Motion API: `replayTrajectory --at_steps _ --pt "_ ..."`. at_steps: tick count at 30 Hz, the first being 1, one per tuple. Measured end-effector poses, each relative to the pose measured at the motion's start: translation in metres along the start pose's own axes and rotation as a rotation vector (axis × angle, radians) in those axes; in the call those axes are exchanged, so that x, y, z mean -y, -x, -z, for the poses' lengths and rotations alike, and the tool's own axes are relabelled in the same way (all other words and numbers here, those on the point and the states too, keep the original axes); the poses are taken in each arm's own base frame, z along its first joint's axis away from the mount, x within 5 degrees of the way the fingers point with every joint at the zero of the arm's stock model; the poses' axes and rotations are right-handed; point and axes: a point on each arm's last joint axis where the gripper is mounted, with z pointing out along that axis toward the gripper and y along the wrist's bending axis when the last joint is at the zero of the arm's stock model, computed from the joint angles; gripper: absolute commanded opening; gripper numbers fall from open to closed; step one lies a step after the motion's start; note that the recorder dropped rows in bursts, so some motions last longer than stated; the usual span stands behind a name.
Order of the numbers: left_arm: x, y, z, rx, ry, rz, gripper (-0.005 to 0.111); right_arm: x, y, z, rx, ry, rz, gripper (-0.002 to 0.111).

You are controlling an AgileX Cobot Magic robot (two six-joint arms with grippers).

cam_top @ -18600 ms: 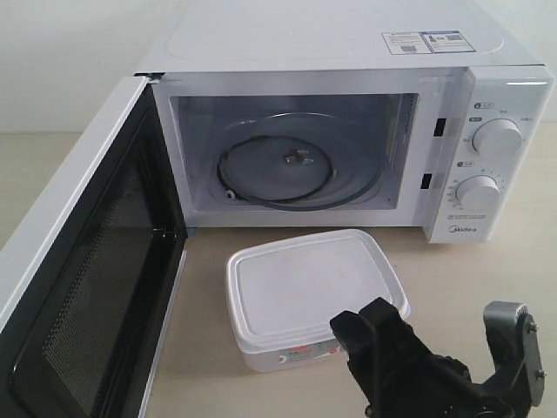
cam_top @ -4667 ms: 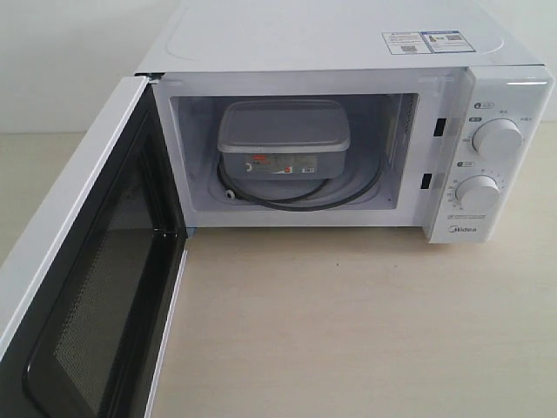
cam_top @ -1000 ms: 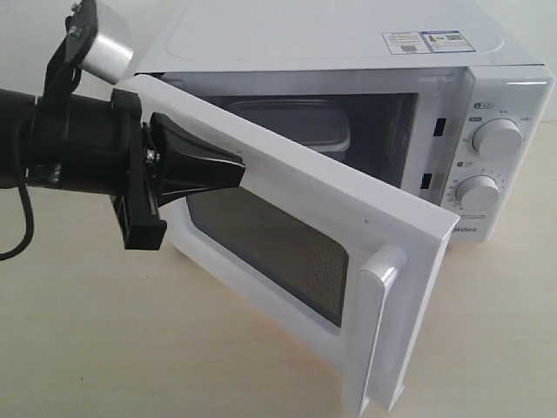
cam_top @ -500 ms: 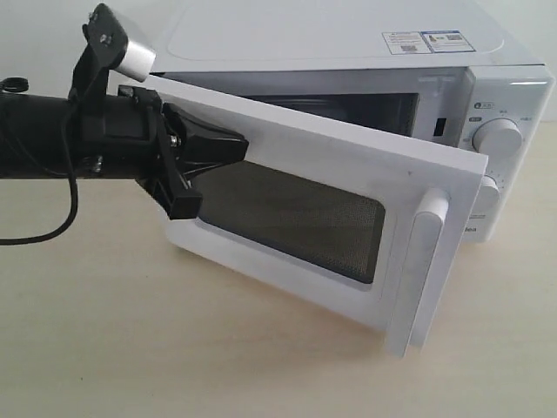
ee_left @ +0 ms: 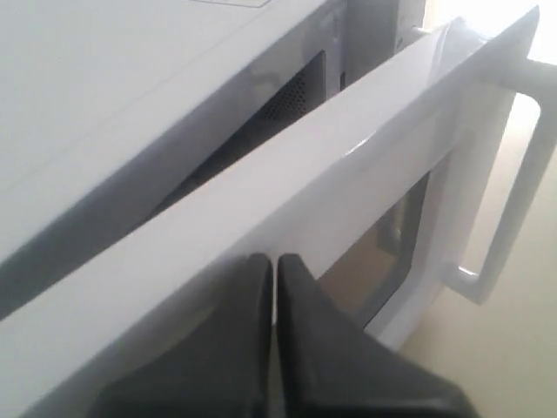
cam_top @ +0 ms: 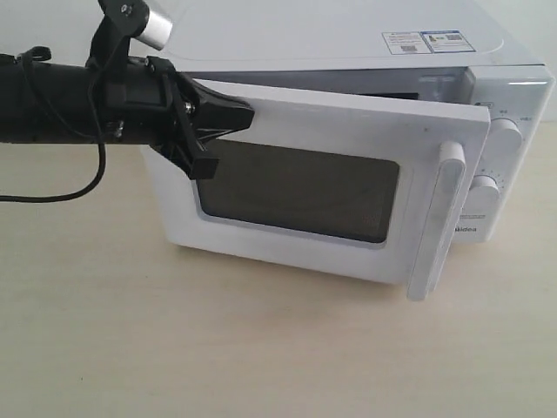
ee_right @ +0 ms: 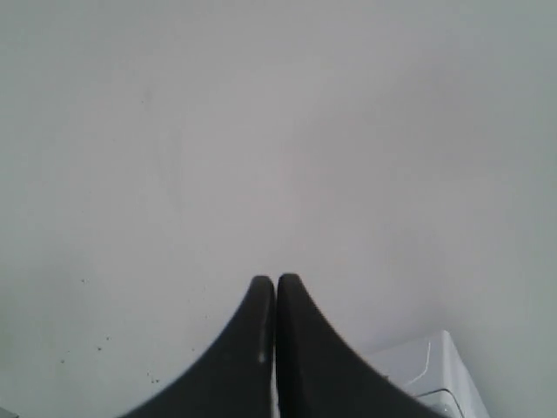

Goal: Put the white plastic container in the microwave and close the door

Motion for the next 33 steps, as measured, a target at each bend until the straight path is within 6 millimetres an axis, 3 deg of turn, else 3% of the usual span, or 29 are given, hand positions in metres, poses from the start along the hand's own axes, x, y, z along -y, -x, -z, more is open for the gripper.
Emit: replayTrajectory --at_steps 5,10,16,23,27,33 --pt "-0.003 0.003 -0.003 0.010 -0.006 -0.003 0.004 -0.013 0.016 -0.012 -0.036 0.047 0.018 0.000" --pt "0.004 0.009 -0.001 0.064 -0.079 -0.009 0.004 -0.024 0.026 -0.041 -0.187 0.051 -0.033 0.000" --pt "0.014 0.026 0.015 0.082 -0.111 -0.037 0.004 -0.022 -0.012 -0.066 -0.519 0.061 -0.085 0.000" --pt "0.022 0.044 0.035 0.102 -0.115 0.017 0.004 -0.016 -0.063 -0.073 -0.892 0.073 -0.228 0.000" --pt "0.028 0.053 0.047 0.101 -0.116 0.025 0.004 -0.010 -0.080 -0.075 -0.991 0.029 -0.295 0.000" --pt "0.038 0.063 0.067 0.070 -0.113 0.014 0.004 -0.010 -0.087 -0.076 -1.032 0.059 -0.280 0.000"
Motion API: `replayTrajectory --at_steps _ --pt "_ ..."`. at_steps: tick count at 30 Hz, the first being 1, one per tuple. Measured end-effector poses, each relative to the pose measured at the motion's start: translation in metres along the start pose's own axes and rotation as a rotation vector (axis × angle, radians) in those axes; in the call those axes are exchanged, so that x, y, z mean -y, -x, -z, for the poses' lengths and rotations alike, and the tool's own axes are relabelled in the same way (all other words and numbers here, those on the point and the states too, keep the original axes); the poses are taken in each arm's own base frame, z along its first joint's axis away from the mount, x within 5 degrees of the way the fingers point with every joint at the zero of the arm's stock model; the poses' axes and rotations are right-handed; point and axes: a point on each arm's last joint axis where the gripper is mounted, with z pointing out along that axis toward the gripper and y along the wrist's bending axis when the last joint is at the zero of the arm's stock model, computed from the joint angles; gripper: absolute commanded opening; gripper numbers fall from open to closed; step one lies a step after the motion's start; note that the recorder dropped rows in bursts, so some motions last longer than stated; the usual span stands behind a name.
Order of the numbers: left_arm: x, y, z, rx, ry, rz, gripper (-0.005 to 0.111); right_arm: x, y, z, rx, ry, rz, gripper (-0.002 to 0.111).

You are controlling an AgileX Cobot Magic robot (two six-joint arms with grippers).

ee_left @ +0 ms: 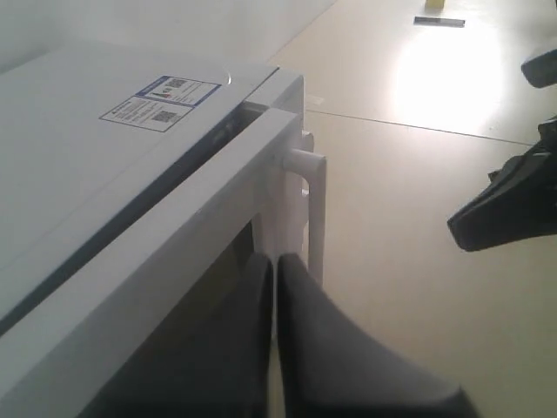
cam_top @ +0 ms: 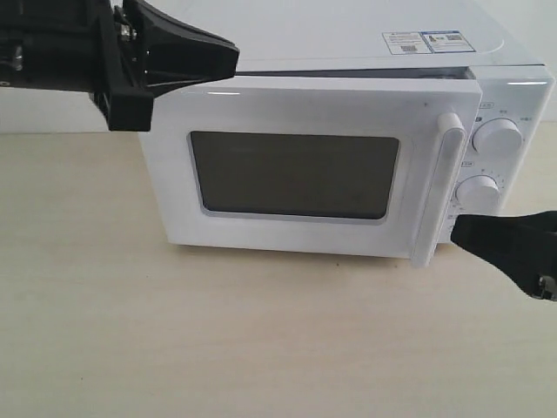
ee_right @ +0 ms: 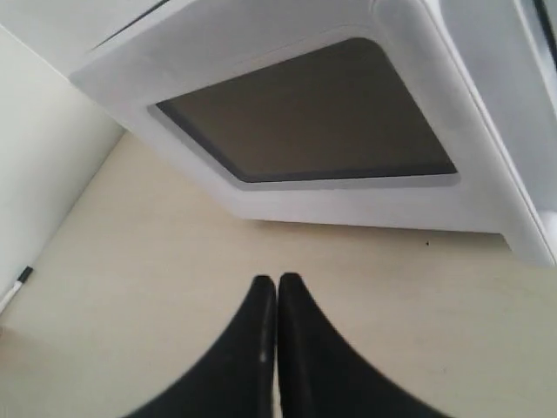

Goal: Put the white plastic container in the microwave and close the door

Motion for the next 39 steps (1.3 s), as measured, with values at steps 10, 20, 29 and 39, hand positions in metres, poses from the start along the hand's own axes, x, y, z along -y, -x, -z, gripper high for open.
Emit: replayTrajectory --at_steps 10,20,29,39 --pt "0.011 0.008 0.014 -0.016 -0.007 0.067 0.004 -0.041 0.055 0.005 -0.034 0.100 0.144 0.000" --pt "0.011 0.005 0.014 -0.053 -0.009 0.050 0.004 -0.062 0.065 0.012 -0.066 0.232 0.183 0.000" --pt "0.010 0.005 0.014 -0.054 -0.004 0.049 0.004 -0.045 0.052 0.007 0.048 0.200 -0.008 0.000" --pt "0.010 0.004 0.014 -0.055 0.000 0.047 0.004 -0.023 0.024 0.006 0.206 0.255 -0.211 0.000"
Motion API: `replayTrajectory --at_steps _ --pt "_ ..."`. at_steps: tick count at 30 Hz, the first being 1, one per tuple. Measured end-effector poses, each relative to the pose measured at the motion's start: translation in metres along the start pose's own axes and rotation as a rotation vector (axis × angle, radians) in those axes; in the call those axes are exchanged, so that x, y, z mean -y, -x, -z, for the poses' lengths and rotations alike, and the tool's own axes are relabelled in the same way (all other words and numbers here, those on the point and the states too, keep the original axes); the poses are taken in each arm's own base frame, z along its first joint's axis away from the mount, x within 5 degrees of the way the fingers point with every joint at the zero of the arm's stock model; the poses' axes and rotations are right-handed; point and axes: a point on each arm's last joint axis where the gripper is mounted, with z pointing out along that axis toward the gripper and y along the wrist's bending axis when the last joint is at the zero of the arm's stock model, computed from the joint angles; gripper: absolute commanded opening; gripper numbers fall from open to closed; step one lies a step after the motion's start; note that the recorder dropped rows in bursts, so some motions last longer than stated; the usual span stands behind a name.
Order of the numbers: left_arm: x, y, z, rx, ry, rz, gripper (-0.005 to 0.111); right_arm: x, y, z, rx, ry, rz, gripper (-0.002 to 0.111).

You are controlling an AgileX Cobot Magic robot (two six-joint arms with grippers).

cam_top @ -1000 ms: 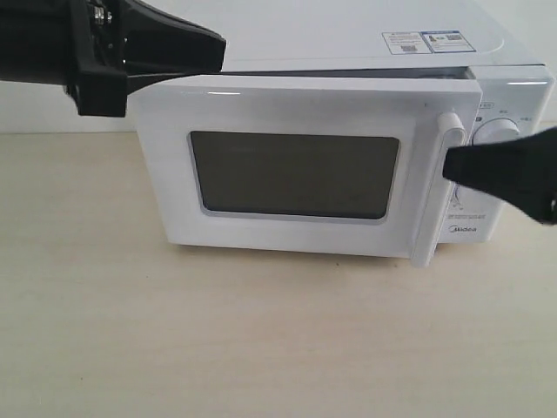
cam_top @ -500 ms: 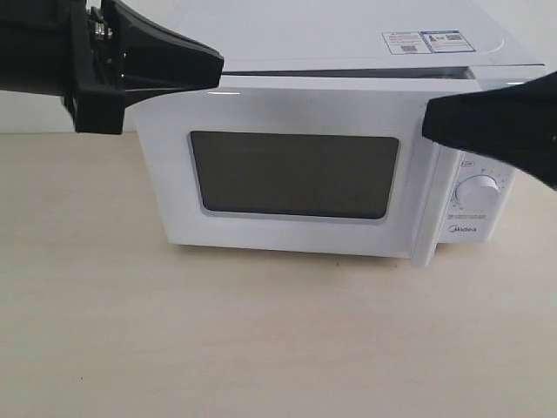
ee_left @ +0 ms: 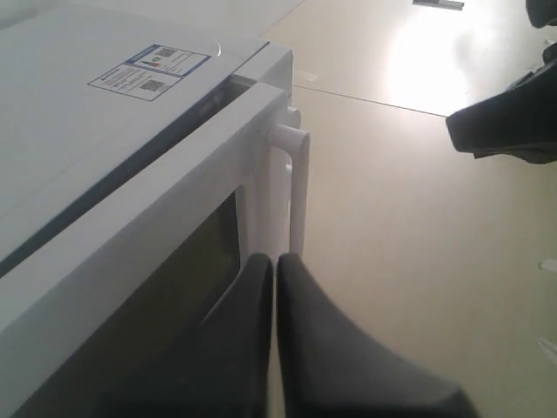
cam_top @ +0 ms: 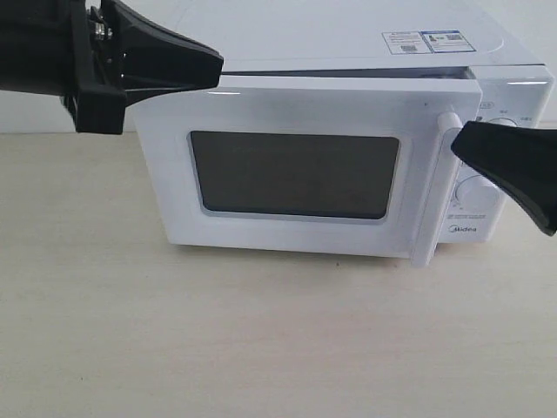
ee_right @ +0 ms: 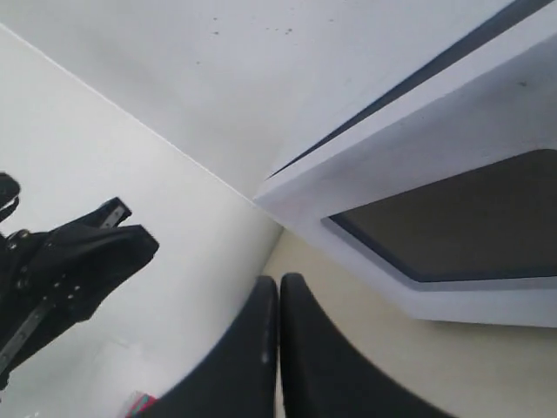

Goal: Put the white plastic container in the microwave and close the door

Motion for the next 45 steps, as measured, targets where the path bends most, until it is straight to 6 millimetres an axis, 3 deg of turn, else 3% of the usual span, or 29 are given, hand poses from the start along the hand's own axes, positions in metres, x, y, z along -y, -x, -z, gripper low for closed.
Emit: replayTrajectory --at_steps 3,6,16,20,22,23,25,28,31,33,38,45 --pt "0.000 0.000 0.000 0.000 0.000 0.000 0.004 -0.001 -0.002 0.000 -0.025 0.011 0.042 0.000" --pt "0.000 0.000 0.000 0.000 0.000 0.000 0.004 0.007 -0.004 0.001 -0.043 -0.083 0.096 0.000" --pt "0.000 0.000 0.000 0.000 0.002 0.000 0.004 0.048 0.022 0.017 0.018 -0.705 0.328 0.000" --pt "0.000 0.000 0.000 0.000 0.002 0.000 0.004 0.042 0.041 0.019 0.007 -0.916 0.469 0.000" --pt "0.000 0.000 0.000 0.000 0.002 0.000 0.004 0.031 0.051 0.017 -0.020 -0.988 0.548 0.000" --pt "0.000 0.000 0.000 0.000 0.002 0.000 0.004 0.016 0.056 0.012 -0.068 -0.999 0.604 0.000" --pt "0.000 0.000 0.000 0.000 0.002 0.000 0.004 -0.003 0.050 0.004 -0.175 -0.931 0.618 0.000" --pt "0.000 0.000 0.000 0.000 0.002 0.000 0.004 -0.024 0.018 -0.009 -0.400 -0.682 0.533 0.000" --pt "-0.001 0.000 0.000 0.001 0.006 0.000 0.004 -0.041 -0.002 -0.020 -0.419 -0.426 0.505 0.000" --pt "-0.001 0.000 0.000 0.001 0.010 0.000 0.004 -0.048 -0.007 -0.027 -0.308 -0.261 0.521 0.000" --pt "-0.001 0.000 0.000 0.001 0.012 0.000 0.004 -0.041 -0.019 -0.035 -0.152 -0.100 0.502 0.000" --pt "-0.001 0.000 0.000 0.001 0.012 0.000 0.004 -0.020 -0.019 -0.066 -0.137 -0.267 0.556 0.000"
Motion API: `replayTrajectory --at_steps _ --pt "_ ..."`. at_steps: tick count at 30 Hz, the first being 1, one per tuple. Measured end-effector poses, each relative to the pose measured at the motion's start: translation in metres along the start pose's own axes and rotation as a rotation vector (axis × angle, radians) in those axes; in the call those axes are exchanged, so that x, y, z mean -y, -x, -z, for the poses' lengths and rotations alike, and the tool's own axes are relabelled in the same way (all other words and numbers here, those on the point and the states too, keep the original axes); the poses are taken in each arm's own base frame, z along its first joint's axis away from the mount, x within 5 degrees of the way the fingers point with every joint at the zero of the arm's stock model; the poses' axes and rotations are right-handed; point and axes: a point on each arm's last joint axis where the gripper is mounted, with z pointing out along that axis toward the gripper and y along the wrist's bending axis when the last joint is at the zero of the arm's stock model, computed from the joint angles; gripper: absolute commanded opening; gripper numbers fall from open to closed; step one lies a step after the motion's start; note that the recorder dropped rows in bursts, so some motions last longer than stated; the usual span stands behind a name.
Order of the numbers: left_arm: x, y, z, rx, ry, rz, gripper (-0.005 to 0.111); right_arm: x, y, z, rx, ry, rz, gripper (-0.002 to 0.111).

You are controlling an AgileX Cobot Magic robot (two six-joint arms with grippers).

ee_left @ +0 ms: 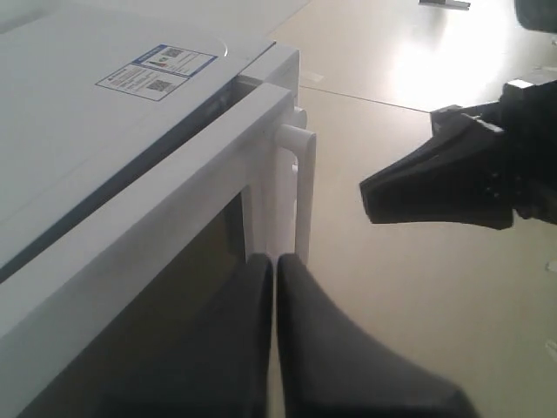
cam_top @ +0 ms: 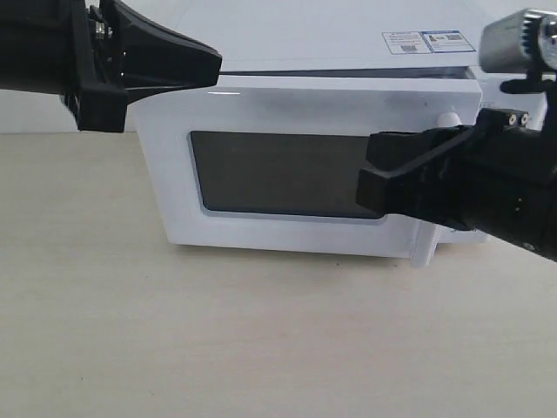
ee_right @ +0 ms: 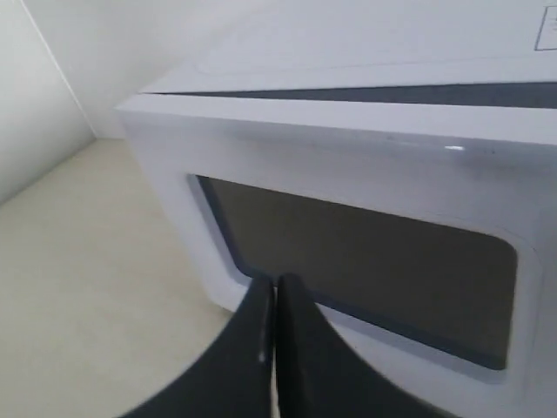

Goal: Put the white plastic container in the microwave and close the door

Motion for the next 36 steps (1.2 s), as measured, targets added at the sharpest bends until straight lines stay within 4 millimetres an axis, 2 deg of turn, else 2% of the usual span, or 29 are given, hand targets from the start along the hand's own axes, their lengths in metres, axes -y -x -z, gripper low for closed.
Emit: replayTrajectory --at_steps 3,10,17,23,31,36 --pt "0.000 0.000 0.000 0.000 0.000 0.000 0.004 0.002 0.001 -0.008 -0.036 -0.044 0.046 0.000" --pt "0.000 0.000 0.000 0.000 0.000 0.000 0.004 0.009 -0.018 -0.023 -0.176 -0.127 0.085 0.000" --pt "0.000 0.000 0.000 0.000 0.002 0.000 0.004 0.018 -0.007 -0.023 -0.059 -0.228 0.100 0.000" --pt "0.000 0.000 0.000 0.000 0.002 0.000 0.004 0.008 0.003 -0.027 0.069 -0.115 0.029 0.000" --pt "0.000 0.000 0.000 0.000 0.002 0.000 0.004 0.015 -0.011 -0.044 0.062 -0.174 0.006 0.000" --pt "0.000 0.000 0.000 0.000 0.002 0.000 0.004 0.020 -0.015 -0.054 0.115 -0.227 0.027 0.000"
